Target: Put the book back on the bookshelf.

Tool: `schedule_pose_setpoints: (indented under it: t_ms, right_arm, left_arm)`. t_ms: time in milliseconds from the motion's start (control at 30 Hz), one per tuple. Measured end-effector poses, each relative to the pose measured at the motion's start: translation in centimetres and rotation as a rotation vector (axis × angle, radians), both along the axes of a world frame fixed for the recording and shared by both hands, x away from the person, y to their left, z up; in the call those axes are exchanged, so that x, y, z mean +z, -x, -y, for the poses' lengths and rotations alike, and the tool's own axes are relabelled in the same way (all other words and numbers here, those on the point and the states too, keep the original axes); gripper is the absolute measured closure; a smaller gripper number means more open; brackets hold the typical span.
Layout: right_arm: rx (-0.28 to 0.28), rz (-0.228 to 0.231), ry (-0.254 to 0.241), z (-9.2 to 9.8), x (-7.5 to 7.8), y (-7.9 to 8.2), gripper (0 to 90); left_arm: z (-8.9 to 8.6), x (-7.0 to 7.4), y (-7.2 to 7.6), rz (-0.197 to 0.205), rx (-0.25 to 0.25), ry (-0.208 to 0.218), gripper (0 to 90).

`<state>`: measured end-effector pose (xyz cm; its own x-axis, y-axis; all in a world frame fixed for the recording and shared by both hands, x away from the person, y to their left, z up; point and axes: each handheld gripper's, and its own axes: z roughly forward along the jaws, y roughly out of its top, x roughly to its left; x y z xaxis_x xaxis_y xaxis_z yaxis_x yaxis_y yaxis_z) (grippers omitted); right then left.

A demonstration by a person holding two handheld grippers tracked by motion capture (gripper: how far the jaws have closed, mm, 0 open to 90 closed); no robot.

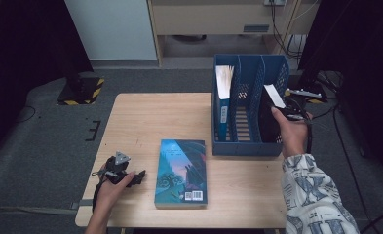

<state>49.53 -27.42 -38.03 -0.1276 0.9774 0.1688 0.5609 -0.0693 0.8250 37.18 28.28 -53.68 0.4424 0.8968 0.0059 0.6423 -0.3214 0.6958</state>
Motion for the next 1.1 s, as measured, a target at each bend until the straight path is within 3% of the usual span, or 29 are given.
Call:
schedule_pose_setpoints:
  t_ms: [600, 1100]
  right_arm:
    - [-0.011, -0.001, -0.083, 0.0, 0.2, -1.0, 40.4]
    - [-0.006, -0.013, -0.064, -0.3, 0.1, -1.1, 38.5]
  left_arm:
    - [0.0, 0.0, 0.0, 0.001, -0.002, 0.002, 0.0]
    - [0.1, 0.0, 0.0, 0.000, -0.008, 0.000, 0.0]
